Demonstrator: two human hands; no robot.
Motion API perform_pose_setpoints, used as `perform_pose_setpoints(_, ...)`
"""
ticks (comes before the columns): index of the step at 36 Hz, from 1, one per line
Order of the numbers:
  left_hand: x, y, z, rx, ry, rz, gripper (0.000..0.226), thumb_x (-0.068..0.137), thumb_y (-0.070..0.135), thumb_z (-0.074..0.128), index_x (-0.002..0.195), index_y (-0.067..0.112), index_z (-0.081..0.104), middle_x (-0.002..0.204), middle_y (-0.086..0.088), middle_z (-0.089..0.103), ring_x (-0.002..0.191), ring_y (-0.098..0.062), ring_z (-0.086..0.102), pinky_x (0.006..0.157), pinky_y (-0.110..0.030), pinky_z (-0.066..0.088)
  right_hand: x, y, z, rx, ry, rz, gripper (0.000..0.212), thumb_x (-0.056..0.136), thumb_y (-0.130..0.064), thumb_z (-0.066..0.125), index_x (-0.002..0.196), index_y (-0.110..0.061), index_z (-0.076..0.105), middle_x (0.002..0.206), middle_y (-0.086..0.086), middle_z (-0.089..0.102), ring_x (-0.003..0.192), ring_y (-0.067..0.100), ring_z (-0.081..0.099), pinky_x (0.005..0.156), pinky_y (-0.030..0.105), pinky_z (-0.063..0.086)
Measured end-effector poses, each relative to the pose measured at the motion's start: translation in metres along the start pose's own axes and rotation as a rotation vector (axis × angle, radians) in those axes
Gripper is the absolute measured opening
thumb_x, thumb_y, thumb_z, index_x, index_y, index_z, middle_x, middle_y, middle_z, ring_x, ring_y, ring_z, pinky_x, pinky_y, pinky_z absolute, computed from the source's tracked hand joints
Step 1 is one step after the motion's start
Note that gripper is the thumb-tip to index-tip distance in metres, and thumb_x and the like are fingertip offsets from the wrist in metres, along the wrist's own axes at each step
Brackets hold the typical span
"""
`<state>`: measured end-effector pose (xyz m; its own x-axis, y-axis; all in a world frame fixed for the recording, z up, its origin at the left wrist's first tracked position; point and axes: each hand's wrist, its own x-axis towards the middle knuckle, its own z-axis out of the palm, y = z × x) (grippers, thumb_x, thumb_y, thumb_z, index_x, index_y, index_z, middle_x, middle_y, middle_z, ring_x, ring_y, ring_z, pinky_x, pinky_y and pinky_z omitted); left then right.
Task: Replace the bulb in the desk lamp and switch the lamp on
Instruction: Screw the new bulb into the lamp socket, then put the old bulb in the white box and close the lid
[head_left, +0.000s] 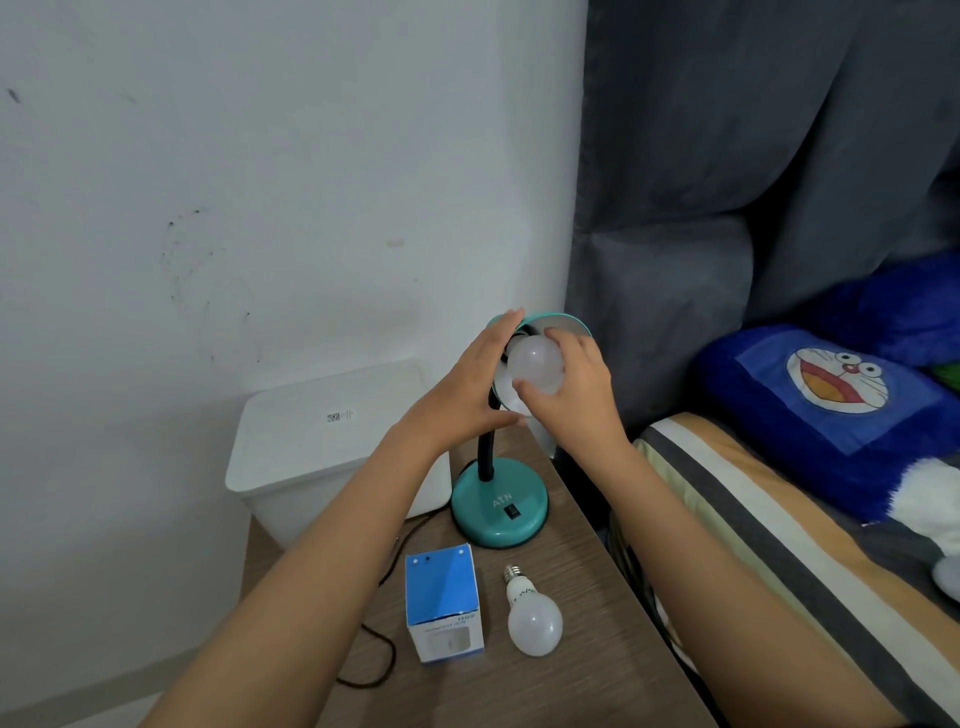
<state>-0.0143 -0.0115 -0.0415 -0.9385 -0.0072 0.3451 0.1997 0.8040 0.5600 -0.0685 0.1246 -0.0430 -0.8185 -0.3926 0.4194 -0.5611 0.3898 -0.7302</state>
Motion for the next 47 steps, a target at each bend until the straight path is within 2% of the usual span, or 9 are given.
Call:
perform_pose_setpoints(3,-0.001,0.001,0.0,0.018,0.001,-0.001,0.106,0.073,0.015,0.078,0.148,0.023,0.003,0.157,0.005,0.009,0.141,-0.001,0.011,0.103,0.004,0.009,-0.001,-0.002,-0.001,-0.014,0.003,-0.01,0.061,0.079,-0.015,0.068,0.135,-0.01,0.042,0.137,0.008,0.043,0.126,0.02,0.042,0.089,0.007,0.021)
perform_pose_setpoints(7,-0.002,0.001,0.0,0.05,0.003,-0.019,0.11,0.073,0.019,0.078,0.148,0.028,-0.003,0.158,0.004,0.002,0.145,-0.007,0.004,0.111,-0.016,0.014,-0.003,-0.003,-0.005,-0.045,0.004,-0.014,0.06,0.082,-0.017,0.065,0.136,-0.007,0.041,0.138,0.01,0.045,0.128,0.021,0.042,0.091,0.008,0.02)
perform_pose_setpoints(12,-0.01,0.002,-0.007,0.102,-0.002,-0.039,0.106,0.076,0.019,0.075,0.148,0.026,-0.003,0.158,0.007,0.0,0.144,-0.004,0.003,0.112,-0.017,0.012,-0.007,-0.009,-0.015,-0.04,0.051,-0.044,0.047,0.084,-0.015,0.063,0.128,-0.006,0.05,0.129,0.01,0.053,0.12,0.021,0.048,0.09,0.01,0.025)
perform_pose_setpoints(19,-0.033,-0.006,-0.044,0.157,0.025,-0.136,0.07,0.086,0.029,0.063,0.144,0.028,0.023,0.149,0.009,0.028,0.136,-0.009,0.03,0.11,-0.023,0.027,-0.012,-0.044,-0.023,0.031,0.127,-0.159,0.031,0.086,-0.014,0.061,0.116,-0.008,0.057,0.111,0.001,0.057,0.099,0.006,0.047,0.086,0.013,0.034)
perform_pose_setpoints(28,-0.081,-0.061,-0.09,0.104,0.23,-0.42,0.049,0.086,0.042,0.06,0.13,0.025,0.045,0.132,0.008,0.049,0.123,-0.01,0.046,0.105,-0.031,0.039,-0.007,-0.087,0.035,0.123,0.0,-0.279,0.033,0.089,-0.019,0.059,0.121,-0.01,0.056,0.119,0.002,0.059,0.112,0.012,0.053,0.098,0.025,0.043)
perform_pose_setpoints(32,-0.103,-0.092,-0.097,0.122,0.271,-0.579,0.056,0.09,0.038,0.056,0.137,0.014,0.04,0.141,-0.002,0.043,0.132,-0.019,0.038,0.107,-0.03,0.03,-0.005,-0.074,0.078,0.094,-0.16,-0.177,0.042,0.091,-0.022,0.056,0.13,-0.011,0.049,0.13,0.003,0.054,0.12,0.015,0.049,0.098,0.02,0.036)
perform_pose_setpoints(35,-0.12,-0.115,-0.099,0.123,0.324,-0.72,0.062,0.09,0.036,0.057,0.139,0.006,0.036,0.145,-0.012,0.037,0.136,-0.026,0.032,0.111,-0.035,0.025,-0.001,-0.053,0.108,0.023,-0.317,-0.022,0.055,0.092,-0.027,0.055,0.139,-0.007,0.037,0.142,0.01,0.044,0.132,0.022,0.041,0.107,0.029,0.031)
perform_pose_setpoints(40,-0.145,-0.157,-0.098,0.041,0.395,-0.858,0.074,0.075,0.058,0.062,0.129,0.009,0.048,0.129,-0.012,0.052,0.122,-0.031,0.047,0.103,-0.044,0.041,0.009,-0.024,0.138,-0.031,-0.424,0.155,0.055,0.089,-0.034,0.057,0.132,-0.003,0.04,0.135,0.016,0.043,0.125,0.028,0.043,0.1,0.032,0.036)
perform_pose_setpoints(47,-0.154,-0.165,-0.085,-0.373,0.512,-0.844,0.072,0.075,0.029,0.077,0.135,0.015,0.039,0.123,0.002,0.054,0.111,-0.017,0.053,0.091,-0.031,0.044,0.02,-0.01,0.16,0.113,-0.414,0.305,0.051,0.079,-0.034,0.069,0.118,-0.007,0.049,0.121,0.012,0.058,0.11,0.028,0.055,0.088,0.035,0.048)
